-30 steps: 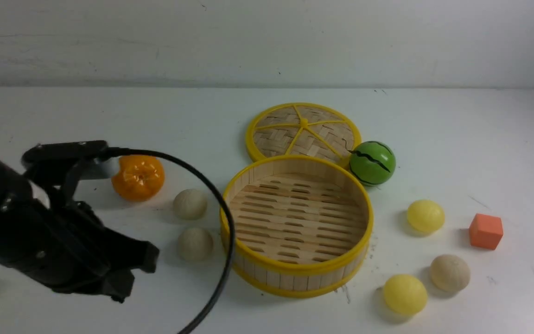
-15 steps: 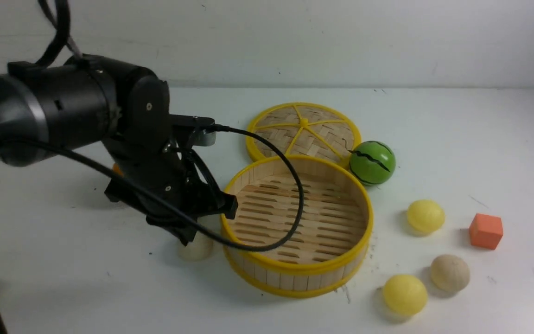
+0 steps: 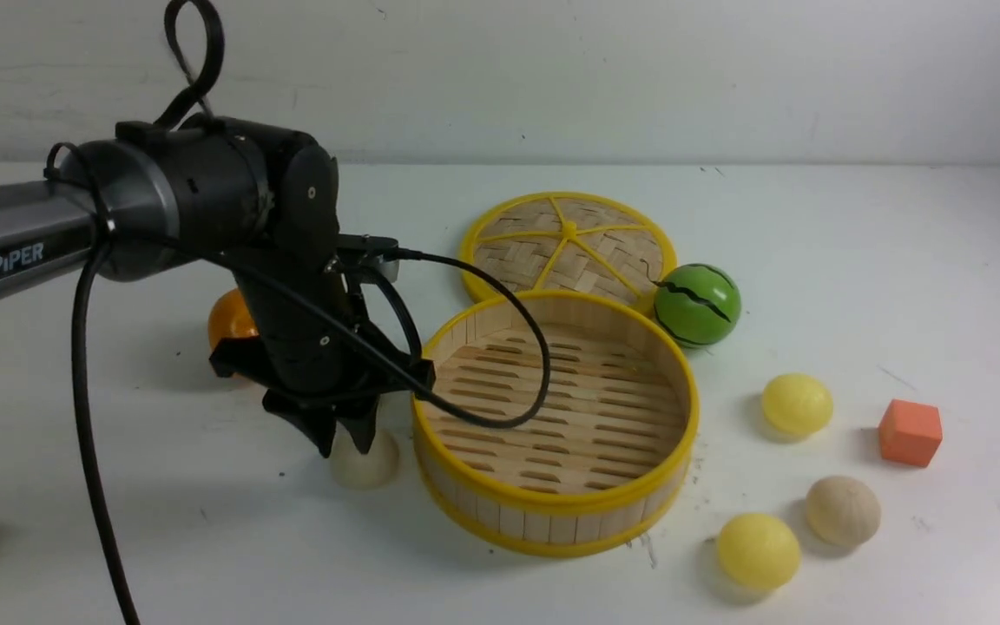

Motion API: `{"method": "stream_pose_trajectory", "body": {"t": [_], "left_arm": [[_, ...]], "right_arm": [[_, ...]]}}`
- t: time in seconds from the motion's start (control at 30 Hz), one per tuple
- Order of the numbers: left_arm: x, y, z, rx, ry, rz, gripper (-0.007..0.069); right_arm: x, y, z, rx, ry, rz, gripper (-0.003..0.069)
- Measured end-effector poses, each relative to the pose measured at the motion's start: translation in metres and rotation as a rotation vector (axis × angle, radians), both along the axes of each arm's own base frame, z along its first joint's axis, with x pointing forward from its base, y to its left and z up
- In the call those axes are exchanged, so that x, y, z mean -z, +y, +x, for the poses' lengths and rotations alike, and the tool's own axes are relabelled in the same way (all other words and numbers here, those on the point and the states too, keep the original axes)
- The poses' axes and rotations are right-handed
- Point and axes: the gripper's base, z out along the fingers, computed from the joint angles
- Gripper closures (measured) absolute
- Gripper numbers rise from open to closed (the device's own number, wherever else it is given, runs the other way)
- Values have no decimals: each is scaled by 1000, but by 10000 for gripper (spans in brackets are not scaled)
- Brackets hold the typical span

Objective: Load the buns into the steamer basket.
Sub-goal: Use the left arm to grab a steamed stuffed bun

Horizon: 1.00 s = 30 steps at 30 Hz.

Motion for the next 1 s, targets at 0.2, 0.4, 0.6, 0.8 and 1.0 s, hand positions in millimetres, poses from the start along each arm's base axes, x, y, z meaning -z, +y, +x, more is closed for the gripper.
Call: {"method": "stream_pose_trajectory", "body": {"t": [0.2, 0.4, 0.6, 0.8, 1.0], "left_arm": [[5, -4, 4, 24, -16, -25, 365], [11, -3, 8, 35, -34, -2, 365], [18, -3, 13, 42, -59, 12, 365], [22, -4, 14, 42, -54, 14, 414], [22, -4, 14, 42, -55, 14, 578]], "right_arm": [[0, 0, 0, 0, 0, 0, 419], [0, 0, 0, 0, 0, 0, 419], [0, 0, 0, 0, 0, 0, 419], [0, 0, 0, 0, 0, 0, 419], [0, 0, 0, 0, 0, 0, 419]]}}
